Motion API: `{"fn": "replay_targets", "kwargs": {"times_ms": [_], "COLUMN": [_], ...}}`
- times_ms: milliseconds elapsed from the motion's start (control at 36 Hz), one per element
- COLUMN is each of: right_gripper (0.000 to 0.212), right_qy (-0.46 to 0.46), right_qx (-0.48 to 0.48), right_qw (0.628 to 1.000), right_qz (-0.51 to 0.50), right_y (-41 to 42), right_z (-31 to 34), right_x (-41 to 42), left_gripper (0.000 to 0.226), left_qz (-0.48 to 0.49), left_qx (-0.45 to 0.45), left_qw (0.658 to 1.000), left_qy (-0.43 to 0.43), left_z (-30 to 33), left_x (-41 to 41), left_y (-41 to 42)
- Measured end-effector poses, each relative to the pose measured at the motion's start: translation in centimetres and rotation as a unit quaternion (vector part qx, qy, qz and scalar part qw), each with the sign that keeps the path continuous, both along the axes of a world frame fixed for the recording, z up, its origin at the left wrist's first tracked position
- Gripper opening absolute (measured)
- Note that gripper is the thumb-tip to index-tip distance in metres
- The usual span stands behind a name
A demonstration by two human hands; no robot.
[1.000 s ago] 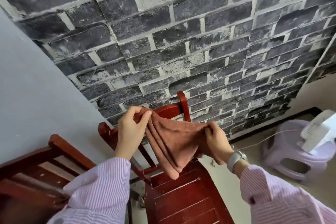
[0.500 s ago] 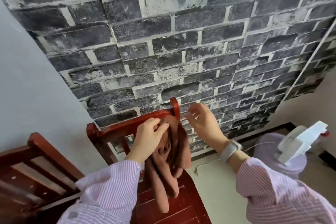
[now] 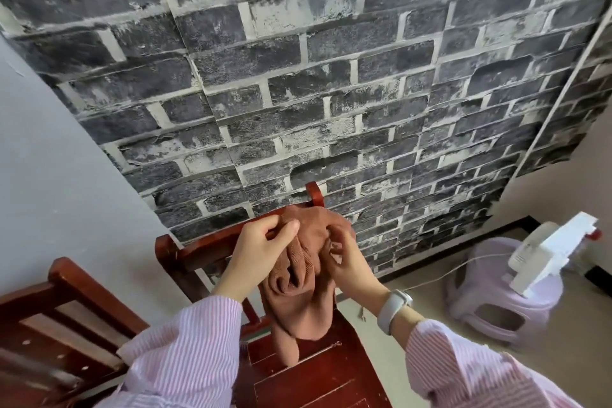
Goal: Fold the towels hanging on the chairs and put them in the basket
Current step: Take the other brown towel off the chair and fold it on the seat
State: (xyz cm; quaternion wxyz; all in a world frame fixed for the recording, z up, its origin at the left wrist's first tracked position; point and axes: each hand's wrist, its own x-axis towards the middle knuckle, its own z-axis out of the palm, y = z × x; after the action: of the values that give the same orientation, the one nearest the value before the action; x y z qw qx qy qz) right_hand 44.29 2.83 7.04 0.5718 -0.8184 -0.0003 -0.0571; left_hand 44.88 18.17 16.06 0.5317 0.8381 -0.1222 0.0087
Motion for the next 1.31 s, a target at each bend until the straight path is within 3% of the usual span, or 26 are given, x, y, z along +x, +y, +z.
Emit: {"fn": "replay_targets", "kwargs": {"times_ms": [56, 111, 222, 333, 444, 583, 667, 778, 861, 917, 1028, 1056, 1111, 1167, 1194, 1306], "right_gripper": [0.033, 0.021, 0.003, 0.015, 0.005, 0.009, 0.015, 0.026, 0.026, 0.024, 0.011, 0.011, 0.014, 0.023, 0.026, 0.029], "right_qy": [0.028, 0.043, 0.056, 0.074, 0.096, 0.138, 0.173, 0.223, 0.252, 0.256, 0.233, 0.223, 0.204, 0.193, 0.195, 0.189], "right_qx": [-0.063, -0.095, -0.042, -0.032, -0.029, -0.022, 0.094, 0.278, 0.371, 0.387, 0.275, 0.211, -0.008, -0.204, -0.248, -0.303], "right_qw": [0.997, 0.994, 0.997, 0.996, 0.993, 0.987, 0.975, 0.928, 0.888, 0.880, 0.926, 0.946, 0.976, 0.959, 0.948, 0.933], "right_qz": [0.022, 0.039, 0.029, -0.020, -0.056, -0.077, -0.103, -0.106, -0.104, -0.102, -0.113, -0.106, -0.077, -0.048, -0.041, -0.050], "right_y": [-0.1, -0.2, -0.6, -2.5, -4.0, -4.7, -4.8, -4.9, -5.0, -5.2, -6.3, -6.5, -7.0, -7.1, -7.0, -6.4], "right_z": [-0.4, -0.4, 0.7, 1.5, 0.9, 0.3, 0.8, 1.1, 1.4, 1.9, 2.4, 2.5, 2.5, 2.4, 2.3, 2.0], "right_x": [0.4, 0.7, 0.4, 0.6, 1.3, 1.2, 1.1, 1.0, 0.9, 0.9, 1.5, 1.7, 1.7, 1.7, 1.6, 1.0], "left_gripper": [0.025, 0.025, 0.027, 0.006, 0.009, 0.038, 0.047, 0.041, 0.024, 0.008, 0.005, 0.006, 0.012, 0.015, 0.016, 0.012], "left_qz": [-0.003, -0.002, 0.047, 0.080, 0.056, 0.010, 0.001, -0.045, -0.073, -0.072, -0.017, 0.001, 0.025, 0.036, 0.044, 0.088], "left_qx": [-0.012, -0.012, 0.063, 0.117, 0.193, 0.369, 0.422, 0.414, 0.385, 0.357, 0.353, 0.352, 0.353, 0.359, 0.356, 0.237], "left_qw": [1.000, 1.000, 0.997, 0.989, 0.979, 0.926, 0.903, 0.908, 0.920, 0.931, 0.936, 0.936, 0.935, 0.932, 0.933, 0.967], "left_qy": [0.007, 0.011, -0.018, -0.030, -0.032, -0.083, -0.086, -0.056, -0.010, 0.004, 0.009, 0.011, 0.028, 0.034, 0.032, 0.032], "left_z": [0.1, 0.2, -0.3, -0.9, -1.9, -3.0, -3.7, -4.3, -4.4, -4.6, -4.7, -4.8, -4.9, -5.1, -5.3, -5.9], "left_x": [-0.1, -0.1, 0.3, 0.4, 0.6, 0.6, 0.5, 0.6, 0.9, 1.1, 1.0, 1.0, 0.8, 0.5, 0.3, -0.1], "left_y": [0.3, 0.8, 2.6, 4.7, 6.6, 8.1, 8.4, 8.6, 9.0, 9.3, 9.5, 9.5, 9.2, 8.7, 8.5, 7.9]}}
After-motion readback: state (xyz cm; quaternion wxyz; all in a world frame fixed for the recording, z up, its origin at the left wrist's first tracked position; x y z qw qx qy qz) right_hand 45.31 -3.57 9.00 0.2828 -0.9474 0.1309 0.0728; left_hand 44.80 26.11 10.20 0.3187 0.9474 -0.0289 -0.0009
